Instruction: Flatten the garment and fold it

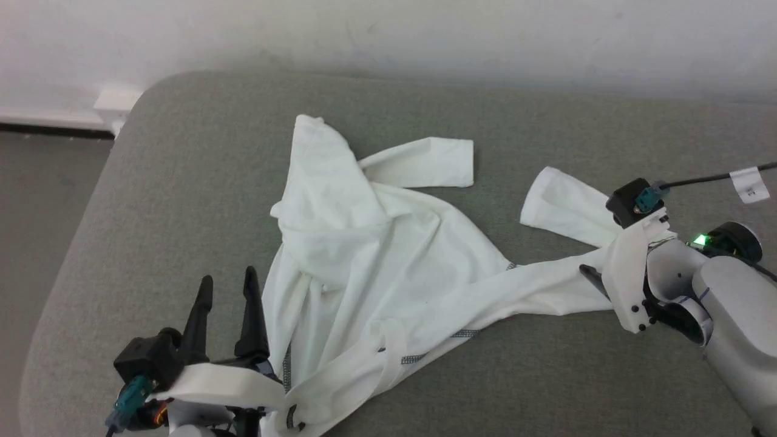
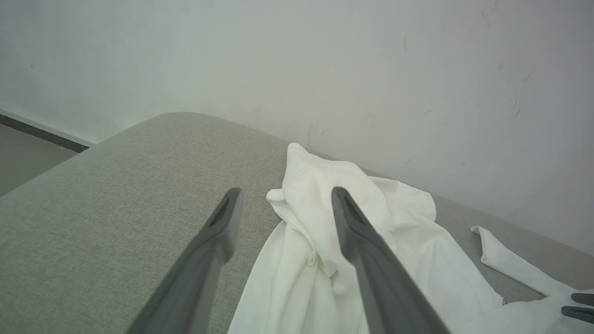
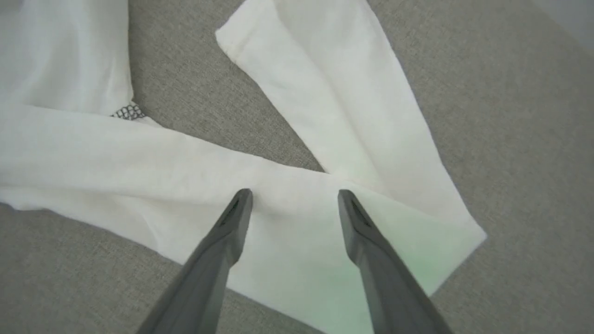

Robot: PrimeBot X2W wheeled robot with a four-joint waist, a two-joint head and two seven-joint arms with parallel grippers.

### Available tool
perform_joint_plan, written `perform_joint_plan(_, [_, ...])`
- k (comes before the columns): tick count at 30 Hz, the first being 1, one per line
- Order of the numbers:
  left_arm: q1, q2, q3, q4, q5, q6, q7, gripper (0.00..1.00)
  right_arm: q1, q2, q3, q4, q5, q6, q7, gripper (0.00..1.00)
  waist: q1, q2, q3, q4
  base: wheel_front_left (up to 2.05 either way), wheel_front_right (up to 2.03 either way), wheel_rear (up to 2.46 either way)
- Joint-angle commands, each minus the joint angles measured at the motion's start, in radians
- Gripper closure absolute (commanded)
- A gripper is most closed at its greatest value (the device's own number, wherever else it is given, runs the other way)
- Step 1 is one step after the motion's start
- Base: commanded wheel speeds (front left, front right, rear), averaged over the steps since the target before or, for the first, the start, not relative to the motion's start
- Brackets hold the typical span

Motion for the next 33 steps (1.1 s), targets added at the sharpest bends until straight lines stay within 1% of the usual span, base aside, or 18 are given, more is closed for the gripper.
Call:
perform_joint_plan(1, [-0.021,-0.006,-0.001,0.008,-0.003,-0.012,-0.005,0.00,-0.027,-0.012,0.025,0.009,0.021,-0.001,0.013,0.00,0.0000,-0.0002,0.046,0.047,0.00,0.00,0.00])
perform_joint_plan(4, [-0.034,-0.014,0.000,0.022,0.000,-0.017,-0.009,0.00,-0.061,-0.030,0.085,0.040,0.074,-0.001,0.067,0.00,0.0000,-0.0002,0.064,0.059,0.00,0.00,0.00])
perform_joint_plan(7, [-0.040,-0.017,0.000,0.040,0.009,-0.015,-0.011,0.00,-0.065,-0.028,0.104,0.113,0.158,-0.001,0.182,0.00,0.0000,-0.0002,0.071,0.063,0.00,0.00,0.00])
perform_joint_plan(8, [-0.042,-0.019,0.000,0.043,0.009,-0.017,-0.011,0.00,-0.065,-0.027,0.108,0.136,0.178,-0.001,0.223,0.29,0.0000,-0.0002,0.071,0.064,0.00,0.00,0.00])
perform_joint_plan(9, [-0.044,-0.021,0.000,0.047,0.010,-0.018,-0.012,0.00,-0.064,-0.026,0.109,0.161,0.194,-0.001,0.262,0.62,0.0000,-0.0002,0.072,0.065,0.00,0.00,0.00])
perform_joint_plan(10, [-0.044,-0.023,0.001,0.050,0.011,-0.019,-0.012,0.00,-0.064,-0.024,0.109,0.181,0.205,-0.001,0.295,1.00,0.0000,-0.0002,0.071,0.065,0.00,0.00,0.00])
perform_joint_plan(12, [-0.044,-0.025,0.003,0.055,0.012,-0.020,-0.013,0.00,-0.069,-0.016,0.108,0.200,0.217,-0.001,0.328,1.00,0.0000,-0.0002,0.068,0.061,0.00,0.00,0.00])
perform_joint_plan(15, [-0.042,-0.027,0.009,0.060,0.015,-0.018,-0.013,0.00,-0.091,-0.012,0.105,0.188,0.213,-0.001,0.301,1.00,0.0000,-0.0002,0.057,0.049,0.00,0.00,0.00])
perform_joint_plan(18, [-0.040,-0.020,0.017,0.063,0.016,-0.019,-0.014,0.00,-0.129,-0.017,0.086,0.155,0.183,-0.001,0.185,1.00,0.0000,-0.0002,0.038,0.035,0.00,0.00,0.00])
perform_joint_plan(20, [-0.037,-0.015,0.022,0.061,0.017,-0.019,-0.014,0.00,-0.157,-0.019,0.063,0.126,0.154,-0.001,0.075,1.00,0.0000,-0.0002,0.024,0.025,0.00,0.00,0.00])
perform_joint_plan(22, [-0.031,-0.010,0.025,0.059,0.018,-0.018,-0.014,0.00,-0.174,-0.018,0.044,0.103,0.128,-0.001,-0.012,1.00,0.0000,-0.0002,0.007,0.013,0.00,0.00,0.00])
perform_joint_plan(26, [-0.016,-0.002,0.029,0.054,0.019,-0.013,-0.012,0.00,-0.167,-0.025,-0.017,0.036,0.083,-0.001,-0.181,1.00,0.0000,-0.0002,-0.028,-0.012,0.00,0.00,0.00])
perform_joint_plan(30, [0.008,0.001,0.032,0.044,0.014,-0.004,-0.007,0.00,-0.063,-0.048,-0.118,-0.054,0.052,-0.001,-0.316,1.00,0.0000,-0.0002,-0.064,-0.040,0.00,0.00,0.00])
perform_joint_plan(33, [0.031,0.005,0.034,0.037,0.009,0.001,0.001,0.00,0.088,-0.064,-0.229,-0.127,0.042,-0.001,-0.390,1.00,0.0000,-0.0002,-0.087,-0.064,0.00,0.00,0.00])
